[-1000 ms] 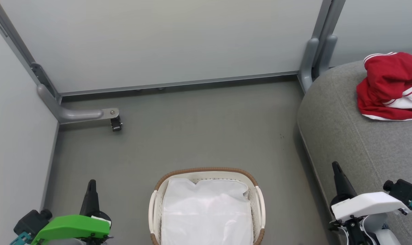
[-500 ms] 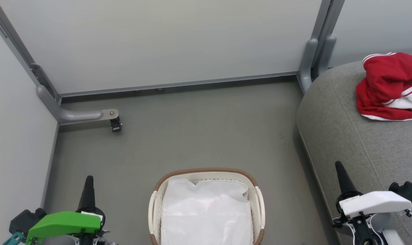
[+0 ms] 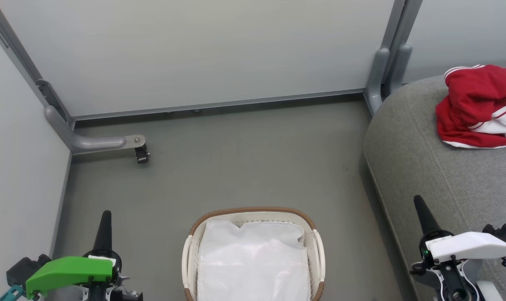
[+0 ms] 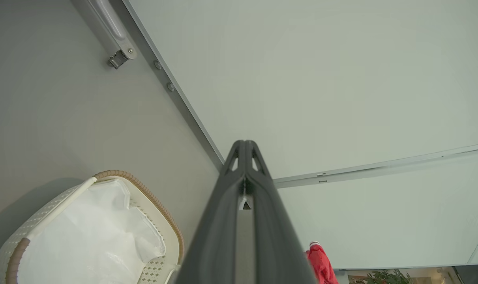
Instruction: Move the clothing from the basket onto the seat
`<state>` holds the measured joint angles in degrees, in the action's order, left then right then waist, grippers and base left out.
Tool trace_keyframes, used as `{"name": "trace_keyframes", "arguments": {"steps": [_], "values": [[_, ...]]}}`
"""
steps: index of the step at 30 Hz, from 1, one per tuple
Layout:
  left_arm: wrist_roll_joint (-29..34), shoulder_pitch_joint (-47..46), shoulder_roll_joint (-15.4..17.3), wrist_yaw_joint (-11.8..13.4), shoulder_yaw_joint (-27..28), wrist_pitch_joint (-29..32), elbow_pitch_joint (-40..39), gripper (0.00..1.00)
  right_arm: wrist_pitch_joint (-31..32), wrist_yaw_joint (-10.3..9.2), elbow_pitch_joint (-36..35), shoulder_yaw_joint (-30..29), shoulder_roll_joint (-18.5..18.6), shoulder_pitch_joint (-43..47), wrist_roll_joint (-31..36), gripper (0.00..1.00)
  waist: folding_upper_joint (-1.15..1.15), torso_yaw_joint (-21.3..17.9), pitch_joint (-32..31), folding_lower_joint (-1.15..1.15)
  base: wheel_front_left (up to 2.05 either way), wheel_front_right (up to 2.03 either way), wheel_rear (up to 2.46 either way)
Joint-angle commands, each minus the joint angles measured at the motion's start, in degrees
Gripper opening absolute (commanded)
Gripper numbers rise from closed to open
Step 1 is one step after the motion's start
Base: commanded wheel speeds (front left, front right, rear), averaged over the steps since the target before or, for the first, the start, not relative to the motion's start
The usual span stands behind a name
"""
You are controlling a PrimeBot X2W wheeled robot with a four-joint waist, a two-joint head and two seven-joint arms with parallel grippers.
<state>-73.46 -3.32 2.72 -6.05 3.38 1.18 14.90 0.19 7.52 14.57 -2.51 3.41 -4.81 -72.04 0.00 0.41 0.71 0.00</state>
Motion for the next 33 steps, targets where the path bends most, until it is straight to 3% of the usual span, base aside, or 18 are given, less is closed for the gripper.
{"name": "trace_keyframes", "arguments": {"steps": [1,33], "values": [[-1.40,-1.48,0.28,-0.32,0.29,0.34,-0.58,0.00,0.36,-0.03,-0.54,-0.29,0.47,-1.03,-1.52,0.00,0.00,-0.01,-0.01,0.00,0.00,0.00,0.00],[-14.65,-2.85,0.31,-1.26,2.62,4.26,-0.90,0.00,4.40,-0.03,-0.69,-2.46,0.36,-1.51,-16.27,0.00,0.00,-0.29,-0.38,0.00,0.00,0.00,0.00]]}}
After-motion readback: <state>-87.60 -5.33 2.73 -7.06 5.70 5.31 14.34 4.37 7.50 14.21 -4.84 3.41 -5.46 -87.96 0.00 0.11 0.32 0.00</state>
